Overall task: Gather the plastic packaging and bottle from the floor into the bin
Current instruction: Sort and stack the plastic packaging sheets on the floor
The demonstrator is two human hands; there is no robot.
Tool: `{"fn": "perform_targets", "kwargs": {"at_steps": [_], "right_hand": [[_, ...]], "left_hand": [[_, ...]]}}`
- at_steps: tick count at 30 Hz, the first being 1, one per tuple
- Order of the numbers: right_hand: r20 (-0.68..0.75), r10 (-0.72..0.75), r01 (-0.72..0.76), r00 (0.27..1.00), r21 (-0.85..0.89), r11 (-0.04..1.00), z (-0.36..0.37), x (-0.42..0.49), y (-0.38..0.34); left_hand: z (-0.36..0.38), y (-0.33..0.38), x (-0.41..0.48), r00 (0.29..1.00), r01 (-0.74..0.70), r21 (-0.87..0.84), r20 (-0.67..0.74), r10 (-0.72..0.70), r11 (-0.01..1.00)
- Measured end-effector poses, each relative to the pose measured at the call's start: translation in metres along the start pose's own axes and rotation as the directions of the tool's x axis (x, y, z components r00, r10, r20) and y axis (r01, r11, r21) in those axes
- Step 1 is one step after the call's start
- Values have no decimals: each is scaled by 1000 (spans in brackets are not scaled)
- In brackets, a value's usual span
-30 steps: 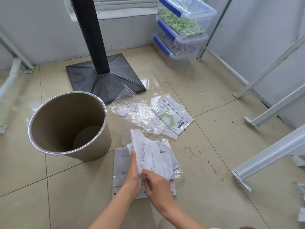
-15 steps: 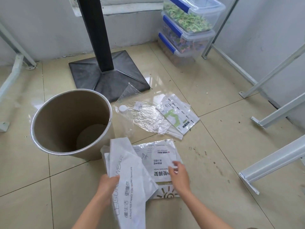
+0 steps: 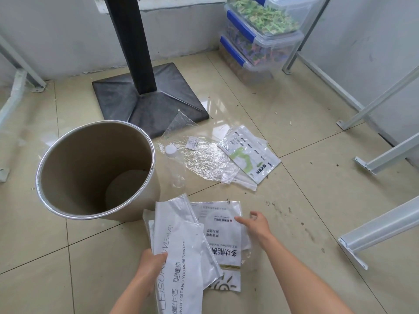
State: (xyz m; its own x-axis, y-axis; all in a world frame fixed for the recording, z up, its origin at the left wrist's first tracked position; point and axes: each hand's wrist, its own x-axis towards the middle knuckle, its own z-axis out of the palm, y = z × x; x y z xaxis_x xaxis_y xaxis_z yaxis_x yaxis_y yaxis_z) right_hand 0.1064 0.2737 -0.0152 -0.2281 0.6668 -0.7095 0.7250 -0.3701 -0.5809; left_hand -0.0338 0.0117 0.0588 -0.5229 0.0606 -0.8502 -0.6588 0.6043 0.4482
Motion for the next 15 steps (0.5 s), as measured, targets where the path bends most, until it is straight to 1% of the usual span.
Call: {"fn": "perform_targets", "kwargs": {"at_steps": [4, 5, 8, 10, 13, 15], "right_hand": [[109, -34, 36, 993, -23, 999, 3, -11, 6], [114, -36, 40, 993, -33, 999, 5, -13, 9], [20, -64, 66, 998, -131, 989, 12, -15, 21], [15, -80, 81, 997, -96, 992, 13, -22, 25], [79, -63, 61, 995, 20, 998, 6, -38, 21], [60, -83, 78, 995, 77, 994, -5, -47, 17]], "left_hand": [[2, -1, -2, 1000, 1, 11, 15, -1, 1000], [2, -1, -4, 1000, 7, 18, 18, -8, 1000], [4, -7, -6, 999, 35, 30, 17, -36, 999], [6, -12, -6, 999, 37, 35, 16, -38, 999], [9, -12, -9, 999, 39, 32, 34, -40, 999], [11, -8, -11, 998, 42, 29, 52, -43, 999]]}}
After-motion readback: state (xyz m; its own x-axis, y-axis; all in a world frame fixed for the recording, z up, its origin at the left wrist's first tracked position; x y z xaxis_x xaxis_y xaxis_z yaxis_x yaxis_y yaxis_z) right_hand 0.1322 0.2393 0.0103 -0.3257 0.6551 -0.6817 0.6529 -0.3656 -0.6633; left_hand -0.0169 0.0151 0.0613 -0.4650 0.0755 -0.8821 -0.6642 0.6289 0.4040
